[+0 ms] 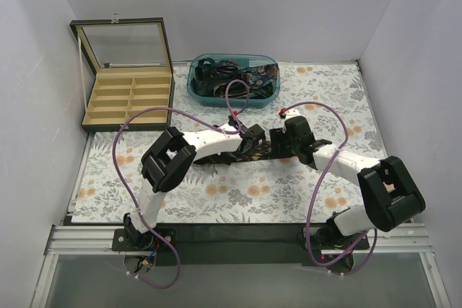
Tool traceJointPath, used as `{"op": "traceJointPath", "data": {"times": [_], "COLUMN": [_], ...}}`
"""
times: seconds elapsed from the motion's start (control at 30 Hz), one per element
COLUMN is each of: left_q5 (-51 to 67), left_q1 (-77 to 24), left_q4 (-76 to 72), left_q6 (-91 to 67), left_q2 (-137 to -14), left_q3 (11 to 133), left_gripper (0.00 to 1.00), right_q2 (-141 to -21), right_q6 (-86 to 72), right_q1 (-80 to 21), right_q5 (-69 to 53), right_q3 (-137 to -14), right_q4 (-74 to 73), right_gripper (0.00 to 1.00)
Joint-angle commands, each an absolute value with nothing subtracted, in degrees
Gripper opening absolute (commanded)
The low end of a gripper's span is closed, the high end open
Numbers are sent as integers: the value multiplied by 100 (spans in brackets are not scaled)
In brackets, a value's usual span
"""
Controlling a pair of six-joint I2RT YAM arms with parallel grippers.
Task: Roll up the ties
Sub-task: Roll the tie
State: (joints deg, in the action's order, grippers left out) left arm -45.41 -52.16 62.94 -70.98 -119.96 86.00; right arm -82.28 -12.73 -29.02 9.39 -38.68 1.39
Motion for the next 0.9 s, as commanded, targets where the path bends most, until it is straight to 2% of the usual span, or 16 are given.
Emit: {"op": "traceJointPath", "data": {"times": [0.0, 0.37, 0.87], "left_q5": [-4439, -3753, -3533], "left_q1": [-5273, -5300, -5291], "left_q4": [6267, 5670, 5335], "left_q6": [-7277, -7242, -7242], "left_q2": [-11892, -11681, -11153], "left_q3": [8824, 8754, 8534], "left_gripper": [60, 63, 64], "right_q2": [-7981, -7647, -7313], "right_q6": [-1424, -1494, -1529], "right_q1": [-2804, -2681, -2672], "right_q5": [1125, 993, 800], "right_q3": [-3780, -3560, -3489], "right_q4": [518, 765, 835], "right_gripper": [67, 67, 67]}}
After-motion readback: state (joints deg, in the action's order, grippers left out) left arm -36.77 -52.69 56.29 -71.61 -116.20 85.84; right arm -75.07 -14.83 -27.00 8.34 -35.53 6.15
